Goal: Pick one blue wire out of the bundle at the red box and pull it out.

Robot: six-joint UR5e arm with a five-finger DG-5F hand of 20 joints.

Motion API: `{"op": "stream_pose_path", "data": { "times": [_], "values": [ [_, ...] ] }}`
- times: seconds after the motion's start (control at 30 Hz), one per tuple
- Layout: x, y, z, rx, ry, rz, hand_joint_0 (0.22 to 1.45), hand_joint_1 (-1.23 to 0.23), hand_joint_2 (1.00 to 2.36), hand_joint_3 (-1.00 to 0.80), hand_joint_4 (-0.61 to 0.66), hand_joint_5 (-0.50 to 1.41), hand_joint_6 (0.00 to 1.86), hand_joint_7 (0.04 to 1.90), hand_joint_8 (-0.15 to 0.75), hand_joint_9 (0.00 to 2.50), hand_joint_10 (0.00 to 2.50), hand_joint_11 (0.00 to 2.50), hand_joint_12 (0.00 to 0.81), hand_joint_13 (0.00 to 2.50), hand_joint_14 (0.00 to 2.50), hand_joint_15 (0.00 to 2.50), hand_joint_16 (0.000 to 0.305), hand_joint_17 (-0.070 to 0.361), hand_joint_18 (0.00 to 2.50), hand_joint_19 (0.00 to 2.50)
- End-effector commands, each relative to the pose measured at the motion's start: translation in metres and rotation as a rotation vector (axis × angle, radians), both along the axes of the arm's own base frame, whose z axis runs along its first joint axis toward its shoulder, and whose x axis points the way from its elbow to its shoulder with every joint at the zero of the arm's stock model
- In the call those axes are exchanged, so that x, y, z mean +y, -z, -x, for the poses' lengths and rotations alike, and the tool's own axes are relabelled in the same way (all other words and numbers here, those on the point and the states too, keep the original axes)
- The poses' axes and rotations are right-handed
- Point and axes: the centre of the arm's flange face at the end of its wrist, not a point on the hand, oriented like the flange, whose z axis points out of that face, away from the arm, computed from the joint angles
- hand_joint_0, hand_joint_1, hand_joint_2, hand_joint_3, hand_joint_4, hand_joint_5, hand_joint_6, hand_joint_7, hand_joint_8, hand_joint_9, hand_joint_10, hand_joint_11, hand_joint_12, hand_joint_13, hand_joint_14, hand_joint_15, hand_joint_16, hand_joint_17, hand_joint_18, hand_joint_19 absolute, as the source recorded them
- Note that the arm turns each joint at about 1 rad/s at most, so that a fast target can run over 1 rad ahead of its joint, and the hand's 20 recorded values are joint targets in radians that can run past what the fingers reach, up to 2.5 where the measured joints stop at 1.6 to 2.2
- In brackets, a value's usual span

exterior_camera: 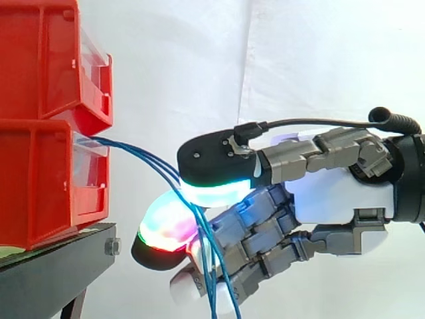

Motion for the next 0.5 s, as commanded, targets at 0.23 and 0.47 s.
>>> {"op": "stream_pose_path", "data": {
  "times": [0.23,0.47],
  "values": [
    [-0.004,-0.017,0.012,0.052,-0.011,0.008,0.64,-0.76,1.02,-0.03,0.09,-0.19,0.95,0.75,0.370,0.92,0.01,0.75,0.428,0.75,0.01,0.38,0.054,0.121,0.73,0.49],
    [-0.006,-0.031,0.018,0.072,-0.034,0.011,0.64,-0.77,1.02,-0.05,-0.01,-0.18,0.93,0.83,0.358,0.95,0.01,0.75,0.422,0.75,0.01,0.38,0.053,0.119,0.72,0.50]
  ]
}}
